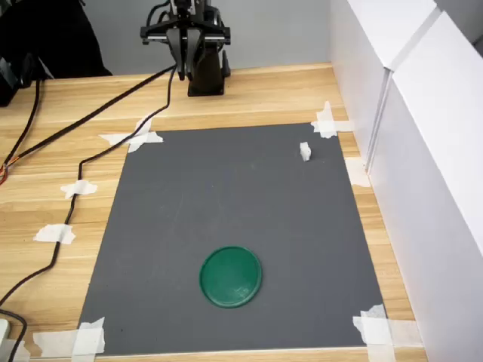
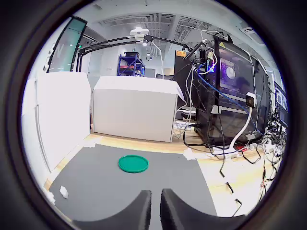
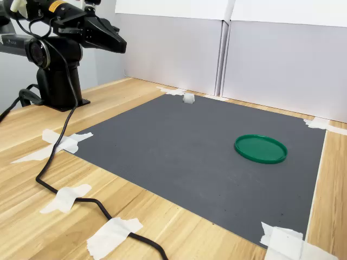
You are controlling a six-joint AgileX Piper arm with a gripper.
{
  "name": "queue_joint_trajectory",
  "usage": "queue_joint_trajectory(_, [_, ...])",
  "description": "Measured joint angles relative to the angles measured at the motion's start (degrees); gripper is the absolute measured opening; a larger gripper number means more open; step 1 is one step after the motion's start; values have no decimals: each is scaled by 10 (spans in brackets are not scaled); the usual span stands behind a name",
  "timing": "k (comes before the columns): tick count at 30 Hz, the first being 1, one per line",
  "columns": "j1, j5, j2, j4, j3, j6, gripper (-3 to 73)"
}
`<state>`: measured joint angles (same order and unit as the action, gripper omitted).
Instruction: Grasp a white terminal and put it on the green lid.
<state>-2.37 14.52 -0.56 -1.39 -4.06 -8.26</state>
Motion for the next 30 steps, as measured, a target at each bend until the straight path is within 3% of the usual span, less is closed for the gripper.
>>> queue_joint_trajectory(8, [0, -1, 0, 18, 0, 2, 72])
queue_joint_trajectory(15, [0, -2, 0, -12, 0, 12, 72])
queue_joint_trajectory(30, [0, -3, 0, -14, 0, 28, 72])
